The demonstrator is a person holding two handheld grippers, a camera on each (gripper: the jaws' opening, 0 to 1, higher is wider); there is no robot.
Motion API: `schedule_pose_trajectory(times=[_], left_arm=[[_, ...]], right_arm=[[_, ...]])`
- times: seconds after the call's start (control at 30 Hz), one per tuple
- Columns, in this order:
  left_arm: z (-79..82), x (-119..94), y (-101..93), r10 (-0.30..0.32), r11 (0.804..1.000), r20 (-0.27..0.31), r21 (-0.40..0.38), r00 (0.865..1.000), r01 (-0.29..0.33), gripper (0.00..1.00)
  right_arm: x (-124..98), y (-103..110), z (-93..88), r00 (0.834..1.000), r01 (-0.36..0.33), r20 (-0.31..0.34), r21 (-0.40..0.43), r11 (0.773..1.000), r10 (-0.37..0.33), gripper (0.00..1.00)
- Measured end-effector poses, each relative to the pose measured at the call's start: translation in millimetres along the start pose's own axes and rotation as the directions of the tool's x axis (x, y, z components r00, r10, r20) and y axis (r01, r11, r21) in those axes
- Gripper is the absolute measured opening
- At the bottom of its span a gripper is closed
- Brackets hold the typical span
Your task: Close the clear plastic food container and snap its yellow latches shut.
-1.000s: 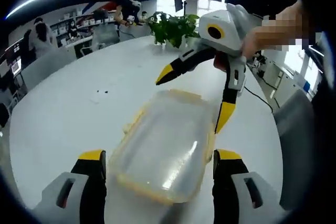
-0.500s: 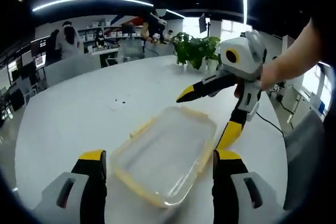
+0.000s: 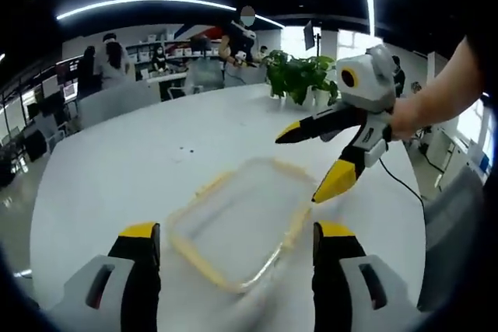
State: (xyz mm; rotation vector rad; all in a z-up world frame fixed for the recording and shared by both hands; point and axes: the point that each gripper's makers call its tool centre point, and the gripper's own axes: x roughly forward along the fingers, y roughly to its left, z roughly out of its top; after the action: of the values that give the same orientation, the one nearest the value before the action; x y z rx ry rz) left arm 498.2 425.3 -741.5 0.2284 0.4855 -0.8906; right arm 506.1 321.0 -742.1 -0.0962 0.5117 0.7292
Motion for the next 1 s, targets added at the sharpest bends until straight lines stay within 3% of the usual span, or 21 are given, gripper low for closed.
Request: schedule_pose_trajectory(times=[0.27, 0.63, 1.0], left_arm=[[-5.4, -10, -6.8, 0.006, 1.0, -0.015, 0.009, 1.0, -0.006, 0.8], [-11.5, -20, -11.1, 0.03, 0.998, 0.006, -0.055, 1.0, -0.03, 0.79], [-15.2, -35, -5.3, 0.056, 0.994, 0.014, -0.097, 0.998, -0.055, 0.77]], right_arm=[[-13, 8, 0.8, 1.0, -0.007, 0.015, -0.002, 1.0, 0.007, 0.84], [-32, 4, -3.6, 0.999, 0.023, 0.027, 0.035, 0.999, -0.024, 0.82], [-44, 3, 3.1, 0.998, 0.035, 0.045, 0.055, 0.998, -0.037, 0.8]])
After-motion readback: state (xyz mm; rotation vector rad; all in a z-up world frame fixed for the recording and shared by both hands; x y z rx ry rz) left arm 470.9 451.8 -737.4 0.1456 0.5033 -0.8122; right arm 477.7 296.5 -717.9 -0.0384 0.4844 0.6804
